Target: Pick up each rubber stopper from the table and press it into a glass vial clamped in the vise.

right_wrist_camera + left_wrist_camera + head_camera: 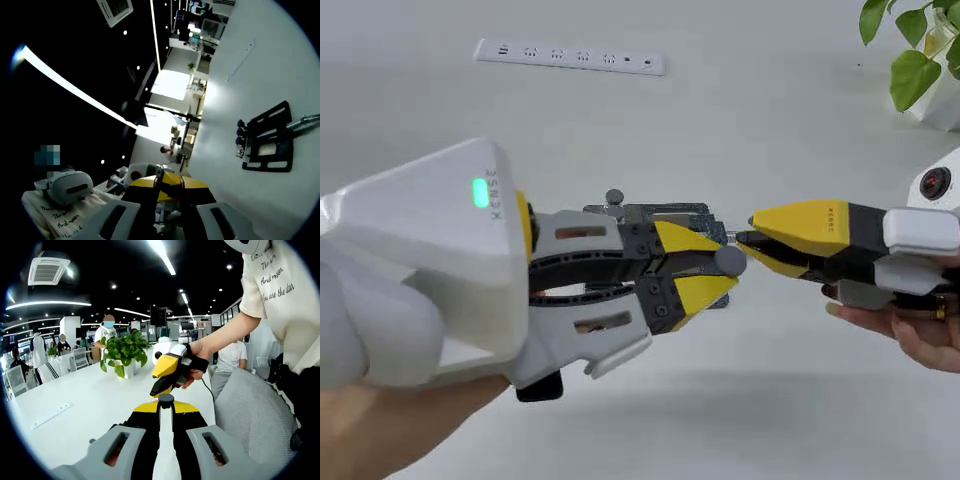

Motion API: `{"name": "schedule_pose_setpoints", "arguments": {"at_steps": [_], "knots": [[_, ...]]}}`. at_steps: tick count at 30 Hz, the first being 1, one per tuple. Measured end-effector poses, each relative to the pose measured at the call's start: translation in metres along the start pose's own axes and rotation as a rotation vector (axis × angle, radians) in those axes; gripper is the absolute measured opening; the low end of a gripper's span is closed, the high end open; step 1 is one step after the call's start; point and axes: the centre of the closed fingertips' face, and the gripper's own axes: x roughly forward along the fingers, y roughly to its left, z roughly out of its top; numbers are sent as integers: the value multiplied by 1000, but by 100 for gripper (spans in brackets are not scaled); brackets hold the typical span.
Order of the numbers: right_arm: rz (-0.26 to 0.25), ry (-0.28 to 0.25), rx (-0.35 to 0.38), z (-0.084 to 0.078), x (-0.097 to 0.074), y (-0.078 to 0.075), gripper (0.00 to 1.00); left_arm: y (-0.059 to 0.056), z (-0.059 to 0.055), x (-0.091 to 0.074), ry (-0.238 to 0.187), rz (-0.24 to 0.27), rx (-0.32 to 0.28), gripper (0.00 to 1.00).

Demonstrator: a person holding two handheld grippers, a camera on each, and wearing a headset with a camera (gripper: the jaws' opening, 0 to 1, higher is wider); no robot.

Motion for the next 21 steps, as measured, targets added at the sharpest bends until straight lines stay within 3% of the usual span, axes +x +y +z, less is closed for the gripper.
{"name": "schedule_pose_setpoints", "arguments": {"at_steps": [3,5,7,11,14,21], "knots": [[-91,105,-165,-7,-1,-4,18,3,-7,0,12,-1,-14,5],[-175,210,-331,-13,-2,-11,19,5,-11,1,28,1,-20,5],[-240,290,-417,-15,-6,-17,21,6,-15,3,46,0,-23,5],[-302,387,-630,-7,-9,-23,21,6,-20,6,69,-6,-39,5],[-331,501,-805,-10,-10,-22,19,5,-26,8,92,-20,-41,5],[-407,744,-1068,-22,-11,-27,18,0,-32,10,120,-48,-51,5]]}}
